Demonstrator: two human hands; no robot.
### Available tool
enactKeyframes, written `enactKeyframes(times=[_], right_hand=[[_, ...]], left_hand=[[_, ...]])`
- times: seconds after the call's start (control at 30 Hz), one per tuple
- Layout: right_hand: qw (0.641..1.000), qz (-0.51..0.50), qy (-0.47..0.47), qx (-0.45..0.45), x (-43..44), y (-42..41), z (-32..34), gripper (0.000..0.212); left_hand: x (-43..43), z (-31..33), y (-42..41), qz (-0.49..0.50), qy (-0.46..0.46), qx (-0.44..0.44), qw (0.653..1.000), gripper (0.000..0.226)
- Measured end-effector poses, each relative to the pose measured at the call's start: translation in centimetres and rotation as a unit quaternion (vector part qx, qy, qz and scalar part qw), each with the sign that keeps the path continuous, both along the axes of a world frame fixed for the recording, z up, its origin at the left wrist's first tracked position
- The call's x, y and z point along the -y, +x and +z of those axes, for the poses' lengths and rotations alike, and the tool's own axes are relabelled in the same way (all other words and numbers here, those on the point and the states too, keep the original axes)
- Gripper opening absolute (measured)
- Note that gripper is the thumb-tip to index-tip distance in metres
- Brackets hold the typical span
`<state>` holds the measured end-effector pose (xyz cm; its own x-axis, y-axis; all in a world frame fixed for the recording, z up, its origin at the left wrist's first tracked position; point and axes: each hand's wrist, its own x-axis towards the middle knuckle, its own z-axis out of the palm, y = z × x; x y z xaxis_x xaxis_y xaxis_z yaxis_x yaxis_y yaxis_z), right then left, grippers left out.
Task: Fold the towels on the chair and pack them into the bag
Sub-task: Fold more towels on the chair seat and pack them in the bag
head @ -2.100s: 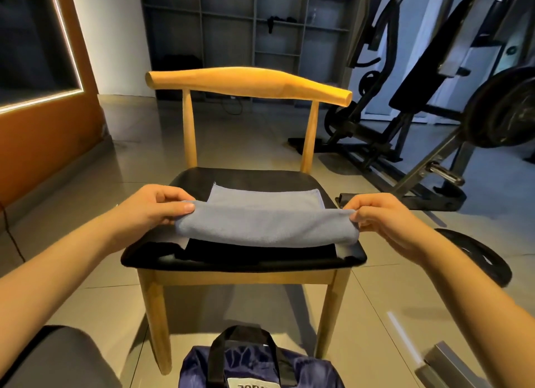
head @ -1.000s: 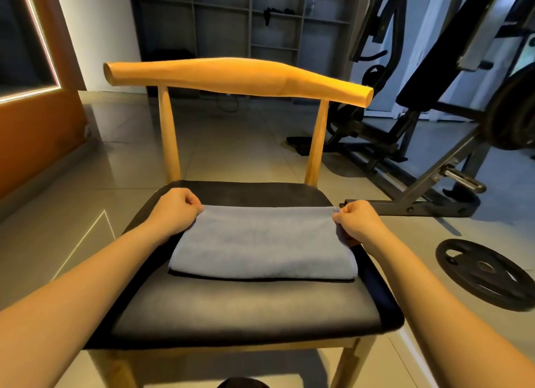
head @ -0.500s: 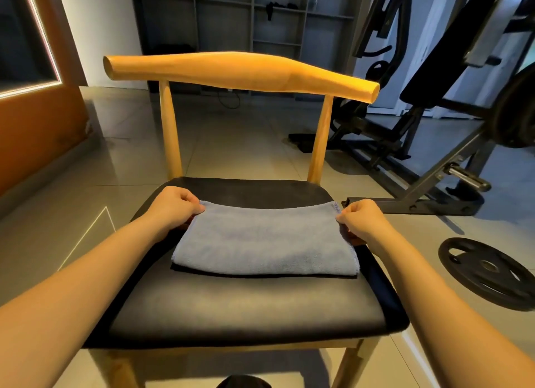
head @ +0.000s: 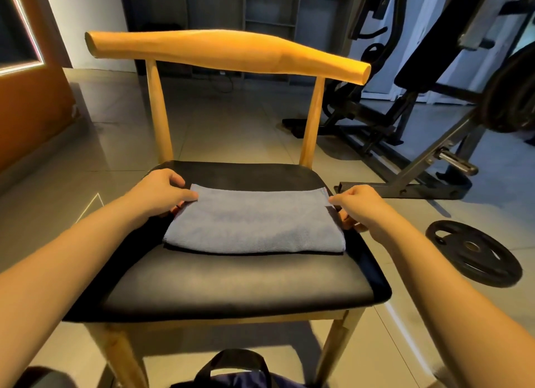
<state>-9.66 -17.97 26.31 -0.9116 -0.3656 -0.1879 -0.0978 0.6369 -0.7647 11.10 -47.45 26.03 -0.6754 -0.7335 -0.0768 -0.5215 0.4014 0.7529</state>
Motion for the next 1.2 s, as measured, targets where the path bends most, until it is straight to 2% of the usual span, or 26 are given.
enactKeyframes(times=[0.1,0.2,0.3,0.5,0.67,0.93,1.2], right_hand=[[0.999,0.018,0.013,0.037,-1.5,1.4,0.3,0.023],[0.997,0.019,-0.038,0.067,-2.8,2.5,0.4,0.017],[0.991,0.016,-0.099,0.087,-3.5,3.2,0.3,0.025],[0.99,0.023,-0.103,0.096,-3.5,4.4,0.5,0.023],[0.994,0.027,-0.078,0.074,-3.8,4.5,0.6,0.02],[0.997,0.07,0.008,0.041,-4.2,4.8,0.7,0.017],[0.998,0.044,0.029,0.021,-3.8,4.7,0.3,0.024]], left_hand=[[-0.7,0.0,1.1,-0.016,0.046,-0.013,0.999,0.022],[-1.0,-0.3,2.2,-0.011,0.087,-0.074,0.993,0.038],[-1.6,-0.5,2.8,-0.023,0.113,-0.099,0.988,0.043],[-2.8,0.6,2.9,0.003,0.106,-0.152,0.983,0.034],[-3.4,1.0,3.3,-0.022,0.039,-0.048,0.998,0.033],[-3.3,1.3,4.1,-0.061,-0.016,0.073,0.995,0.036],[-1.7,0.5,4.8,-0.022,0.043,0.11,0.993,0.021]])
